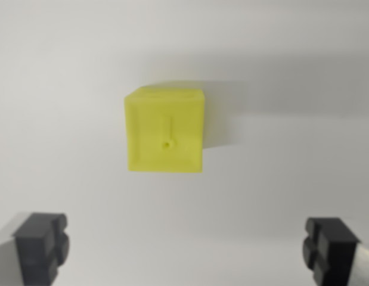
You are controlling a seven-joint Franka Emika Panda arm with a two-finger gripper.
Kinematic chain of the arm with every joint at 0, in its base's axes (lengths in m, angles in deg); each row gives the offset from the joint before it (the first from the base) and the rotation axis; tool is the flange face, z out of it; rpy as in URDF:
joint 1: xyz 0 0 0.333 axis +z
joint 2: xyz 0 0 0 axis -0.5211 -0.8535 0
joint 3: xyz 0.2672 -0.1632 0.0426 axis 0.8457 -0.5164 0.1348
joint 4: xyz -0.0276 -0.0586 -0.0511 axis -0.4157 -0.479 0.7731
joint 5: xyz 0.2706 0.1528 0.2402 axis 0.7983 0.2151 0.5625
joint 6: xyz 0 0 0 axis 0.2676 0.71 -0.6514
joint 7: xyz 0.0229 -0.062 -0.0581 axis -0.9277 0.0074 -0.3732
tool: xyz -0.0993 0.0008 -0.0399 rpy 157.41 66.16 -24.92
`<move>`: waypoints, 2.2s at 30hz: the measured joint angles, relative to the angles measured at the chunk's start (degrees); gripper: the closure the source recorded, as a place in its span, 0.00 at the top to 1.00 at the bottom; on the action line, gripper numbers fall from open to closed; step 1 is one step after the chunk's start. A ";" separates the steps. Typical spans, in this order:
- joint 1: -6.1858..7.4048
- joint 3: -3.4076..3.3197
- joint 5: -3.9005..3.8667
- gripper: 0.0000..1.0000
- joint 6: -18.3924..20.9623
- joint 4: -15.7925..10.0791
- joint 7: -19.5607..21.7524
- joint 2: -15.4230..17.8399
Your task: Pick yellow cube
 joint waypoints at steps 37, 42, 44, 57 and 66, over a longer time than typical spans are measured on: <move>1.37 0.01 0.93 1.00 -11.42 0.17 -0.70 -10.82; 1.43 0.01 1.00 1.00 -12.43 0.44 -0.75 -12.06; 1.43 0.01 1.03 1.00 -12.94 0.59 -0.78 -12.71; 1.51 0.01 1.26 1.00 -16.09 1.88 -0.98 -17.09; 1.55 0.01 1.34 1.00 -16.60 2.14 -1.05 -17.82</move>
